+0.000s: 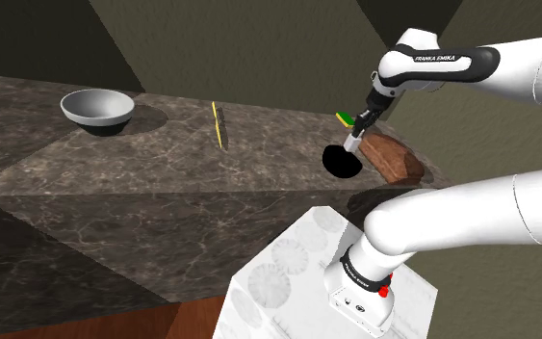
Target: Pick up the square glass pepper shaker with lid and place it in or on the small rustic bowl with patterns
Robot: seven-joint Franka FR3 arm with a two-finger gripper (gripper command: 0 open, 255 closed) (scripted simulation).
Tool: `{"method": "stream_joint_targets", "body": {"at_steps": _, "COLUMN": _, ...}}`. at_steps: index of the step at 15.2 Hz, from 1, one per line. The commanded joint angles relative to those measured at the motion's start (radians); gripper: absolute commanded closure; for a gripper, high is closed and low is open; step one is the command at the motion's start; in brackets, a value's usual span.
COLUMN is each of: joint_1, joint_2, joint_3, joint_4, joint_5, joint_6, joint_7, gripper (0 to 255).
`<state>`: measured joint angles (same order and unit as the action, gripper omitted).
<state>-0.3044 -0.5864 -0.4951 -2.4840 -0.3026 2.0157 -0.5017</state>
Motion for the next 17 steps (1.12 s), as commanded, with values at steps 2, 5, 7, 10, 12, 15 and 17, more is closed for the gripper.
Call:
{"method": "stream_joint_targets", "body": {"at_steps": 2, "joint_1": -0.002, "joint_2": 0.011, "joint_3": -0.011, "joint_4": -0.033, "joint_5": -0.007, "joint_6": 0.044, "joint_7": 0.001, "gripper": 255}}
{"method": "stream_joint_targets", "body": {"at_steps": 5, "joint_1": -0.002, "joint_2": 0.022, "joint_3": -0.019, "joint_4": -0.056, "joint_5": -0.011, "joint_6": 0.078, "joint_7": 0.002, "gripper": 255}}
{"method": "stream_joint_targets", "body": {"at_steps": 7, "joint_1": -0.002, "joint_2": 0.022, "joint_3": -0.020, "joint_4": -0.056, "joint_5": -0.011, "joint_6": 0.078, "joint_7": 0.002, "gripper": 255}}
{"method": "stream_joint_targets", "body": {"at_steps": 10, "joint_1": -0.002, "joint_2": 0.022, "joint_3": -0.020, "joint_4": -0.056, "joint_5": -0.011, "joint_6": 0.078, "joint_7": 0.002, "gripper": 255}}
{"method": "stream_joint_targets", "body": {"at_steps": 12, "joint_1": -0.002, "joint_2": 0.022, "joint_3": -0.020, "joint_4": -0.056, "joint_5": -0.011, "joint_6": 0.078, "joint_7": 0.002, "gripper": 255}}
{"method": "stream_joint_targets", "body": {"at_steps": 15, "joint_1": -0.002, "joint_2": 0.022, "joint_3": -0.020, "joint_4": -0.056, "joint_5": -0.011, "joint_6": 0.078, "joint_7": 0.002, "gripper": 0}}
{"method": "stream_joint_targets", "body": {"at_steps": 17, "joint_1": -0.002, "joint_2": 0.022, "joint_3": -0.020, "joint_4": -0.056, "joint_5": -0.011, "joint_6": 0.078, "joint_7": 0.002, "gripper": 0}}
